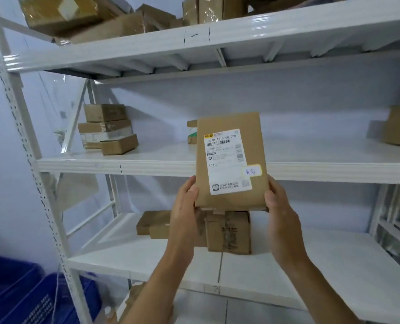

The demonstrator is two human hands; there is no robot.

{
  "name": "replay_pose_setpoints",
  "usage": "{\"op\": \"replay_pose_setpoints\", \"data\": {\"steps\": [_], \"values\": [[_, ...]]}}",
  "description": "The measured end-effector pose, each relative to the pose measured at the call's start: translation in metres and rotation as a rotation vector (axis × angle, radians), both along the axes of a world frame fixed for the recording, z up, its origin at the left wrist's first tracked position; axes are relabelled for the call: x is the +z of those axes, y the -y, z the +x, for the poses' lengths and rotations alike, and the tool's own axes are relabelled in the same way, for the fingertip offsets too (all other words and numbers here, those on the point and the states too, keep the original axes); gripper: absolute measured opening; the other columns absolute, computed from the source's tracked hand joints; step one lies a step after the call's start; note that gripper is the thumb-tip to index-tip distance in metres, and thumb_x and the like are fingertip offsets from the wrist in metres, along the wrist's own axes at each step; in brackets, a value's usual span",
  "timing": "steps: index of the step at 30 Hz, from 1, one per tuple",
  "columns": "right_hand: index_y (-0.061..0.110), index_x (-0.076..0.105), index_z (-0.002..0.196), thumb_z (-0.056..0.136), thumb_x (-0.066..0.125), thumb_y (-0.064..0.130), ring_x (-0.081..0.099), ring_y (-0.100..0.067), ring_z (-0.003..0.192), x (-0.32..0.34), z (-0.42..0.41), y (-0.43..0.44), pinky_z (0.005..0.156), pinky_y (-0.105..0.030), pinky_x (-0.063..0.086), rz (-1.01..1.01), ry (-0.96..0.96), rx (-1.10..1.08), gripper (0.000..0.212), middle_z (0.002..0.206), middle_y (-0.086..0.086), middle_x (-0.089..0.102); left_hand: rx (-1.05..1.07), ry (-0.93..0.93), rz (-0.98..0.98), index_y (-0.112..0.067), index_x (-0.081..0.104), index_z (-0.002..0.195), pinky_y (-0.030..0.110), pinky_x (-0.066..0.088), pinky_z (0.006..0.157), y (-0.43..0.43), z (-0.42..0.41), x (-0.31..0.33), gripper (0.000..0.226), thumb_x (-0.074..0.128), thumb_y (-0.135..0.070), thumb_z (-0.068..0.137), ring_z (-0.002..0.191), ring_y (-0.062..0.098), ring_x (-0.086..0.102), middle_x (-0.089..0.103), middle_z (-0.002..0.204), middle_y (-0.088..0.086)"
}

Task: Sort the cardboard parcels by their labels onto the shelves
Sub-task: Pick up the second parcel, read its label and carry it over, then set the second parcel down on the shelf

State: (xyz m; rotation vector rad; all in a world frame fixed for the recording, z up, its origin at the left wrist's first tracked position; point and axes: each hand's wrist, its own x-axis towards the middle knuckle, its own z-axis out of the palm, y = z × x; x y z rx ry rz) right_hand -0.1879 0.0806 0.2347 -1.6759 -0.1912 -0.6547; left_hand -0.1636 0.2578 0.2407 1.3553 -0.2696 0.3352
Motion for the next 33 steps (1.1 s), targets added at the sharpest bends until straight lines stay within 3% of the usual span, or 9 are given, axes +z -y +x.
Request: {"op": "replay_pose_setpoints", "data": {"steps": [3,6,10,15,17,20,24,28,33], "values": [[0.052,0.045,0.141,0.096,0.031,0.052,0.053,0.018,0.118,0.029,0.021,-0.032,0.088,-0.003,0.044,-0.005,0.03,0.044,0.047,0.131,0.031,0.061,-0.074,0.077,0.021,-0.021,0.055,0.147,0.039,0.05,0.109,-0.028,0.03,0.021,0.042,0.042,-0.033,0.109,0.127,0.017,0.066,0.074,0.132,-0.003],[0.063,0.048,0.131,0.093,0.034,0.05,0.053,0.009,0.127,0.056,0.055,-0.059,0.109,-0.025,0.04,0.01,0.004,0.072,0.042,0.126,0.038,0.062,-0.105,0.077,0.076,-0.024,0.054,0.148,0.037,0.046,0.114,-0.059,0.068,0.048,0.044,0.038,-0.034,0.109,0.128,0.013,0.065,0.072,0.134,-0.007],[0.067,0.053,0.12,0.089,0.035,0.057,0.057,0.002,0.124,0.087,0.099,-0.081,0.116,-0.041,0.039,-0.018,-0.056,0.023,0.037,0.124,0.034,0.065,-0.235,0.02,0.181,-0.023,0.056,0.147,0.043,0.038,0.121,-0.092,0.117,0.088,0.056,0.034,-0.047,0.102,0.128,0.018,0.064,0.071,0.137,-0.004],[0.064,0.049,0.1,0.106,0.037,0.049,0.055,0.01,0.106,0.11,0.123,-0.097,0.105,-0.033,0.041,-0.066,-0.087,0.01,0.02,0.11,0.036,0.058,-0.201,-0.015,0.263,-0.035,0.068,0.118,0.038,0.042,0.118,-0.107,0.148,0.113,0.034,0.037,-0.042,0.105,0.112,0.007,0.069,0.08,0.103,-0.02],[0.061,0.05,0.098,0.107,0.037,0.048,0.056,0.009,0.102,0.116,0.134,-0.1,0.105,-0.034,0.042,-0.065,-0.085,-0.024,0.021,0.106,0.033,0.058,-0.192,-0.01,0.334,-0.03,0.068,0.13,0.039,0.043,0.118,-0.11,0.154,0.12,0.039,0.044,-0.043,0.102,0.116,0.01,0.068,0.078,0.118,-0.011],[0.051,0.058,0.117,0.102,0.04,0.056,0.062,-0.007,0.114,0.117,0.153,-0.095,0.11,-0.039,0.045,-0.048,-0.101,-0.074,0.024,0.114,0.022,0.066,-0.175,-0.009,0.379,-0.027,0.065,0.135,0.037,0.045,0.115,-0.108,0.168,0.129,0.042,0.044,-0.044,0.103,0.119,0.014,0.067,0.074,0.129,-0.004],[0.039,0.066,0.121,0.093,0.053,0.059,0.068,-0.016,0.111,0.122,0.177,-0.081,0.103,-0.047,0.055,0.03,-0.103,-0.096,0.037,0.119,0.009,0.072,-0.181,-0.029,0.434,-0.019,0.059,0.144,0.022,0.051,0.091,-0.096,0.185,0.135,0.049,0.045,-0.045,0.106,0.114,0.014,0.068,0.07,0.134,0.002],[0.031,0.071,0.122,0.09,0.065,0.055,0.072,-0.02,0.103,0.122,0.196,-0.068,0.092,-0.044,0.061,0.036,-0.116,-0.125,0.04,0.118,0.001,0.073,-0.155,-0.125,0.433,-0.014,0.062,0.14,0.037,0.051,0.108,-0.085,0.212,0.139,0.057,0.049,-0.054,0.101,0.117,0.024,0.068,0.073,0.129,0.007],[0.029,0.067,0.131,0.095,0.061,0.049,0.071,-0.018,0.103,0.117,0.214,-0.061,0.085,-0.035,0.057,-0.034,-0.132,-0.14,0.042,0.123,0.002,0.07,-0.114,-0.147,0.392,-0.014,0.069,0.128,0.044,0.047,0.113,-0.075,0.233,0.135,0.052,0.048,-0.054,0.1,0.12,0.026,0.066,0.073,0.126,0.007]]}}
